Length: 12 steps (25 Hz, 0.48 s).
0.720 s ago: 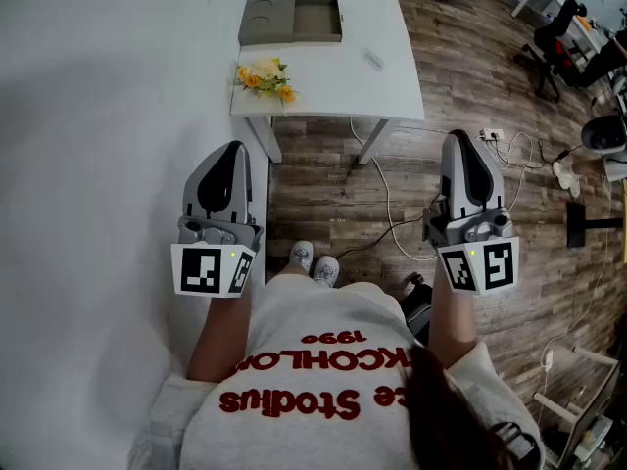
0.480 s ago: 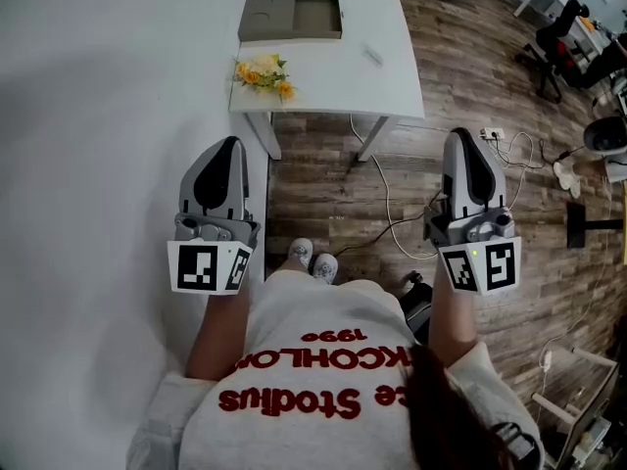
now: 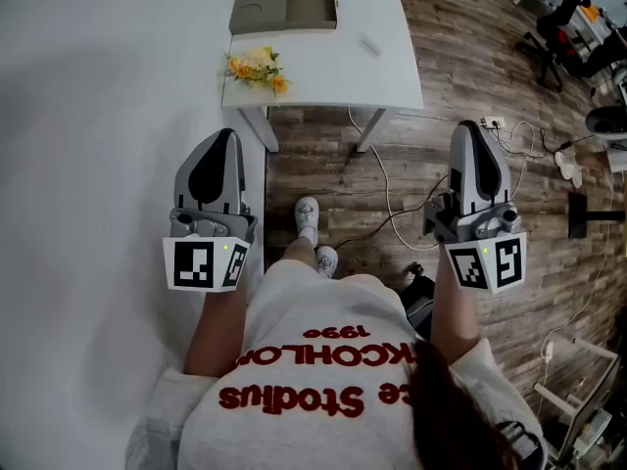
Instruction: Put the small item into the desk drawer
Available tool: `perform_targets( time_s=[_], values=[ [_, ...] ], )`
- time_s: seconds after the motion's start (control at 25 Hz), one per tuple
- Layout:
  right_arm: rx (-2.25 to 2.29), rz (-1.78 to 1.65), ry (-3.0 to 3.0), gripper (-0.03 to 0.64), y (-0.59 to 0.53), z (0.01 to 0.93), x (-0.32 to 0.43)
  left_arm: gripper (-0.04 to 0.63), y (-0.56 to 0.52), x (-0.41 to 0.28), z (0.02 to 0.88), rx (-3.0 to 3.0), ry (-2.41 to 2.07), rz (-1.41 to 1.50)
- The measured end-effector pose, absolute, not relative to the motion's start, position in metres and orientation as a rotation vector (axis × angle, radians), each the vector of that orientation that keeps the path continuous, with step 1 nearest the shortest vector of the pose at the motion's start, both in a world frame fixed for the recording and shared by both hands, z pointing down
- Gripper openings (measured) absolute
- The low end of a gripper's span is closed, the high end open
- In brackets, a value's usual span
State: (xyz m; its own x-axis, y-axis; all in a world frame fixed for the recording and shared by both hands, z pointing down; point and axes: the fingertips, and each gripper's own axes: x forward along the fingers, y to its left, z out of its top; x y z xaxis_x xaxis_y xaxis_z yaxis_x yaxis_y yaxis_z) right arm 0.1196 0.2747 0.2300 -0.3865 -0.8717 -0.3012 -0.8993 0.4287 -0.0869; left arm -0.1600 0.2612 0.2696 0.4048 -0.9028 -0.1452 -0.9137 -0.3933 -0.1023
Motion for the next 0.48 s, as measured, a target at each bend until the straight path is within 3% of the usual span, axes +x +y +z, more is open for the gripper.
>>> perform_targets(
  time_s=[0.48],
  values=[
    [-1.562, 0.147, 2.403, 0.014, 0.176, 0.210, 0.116, 0.008, 0.147, -0.154, 0.257, -2.531, 1.568, 0.137]
  ],
)
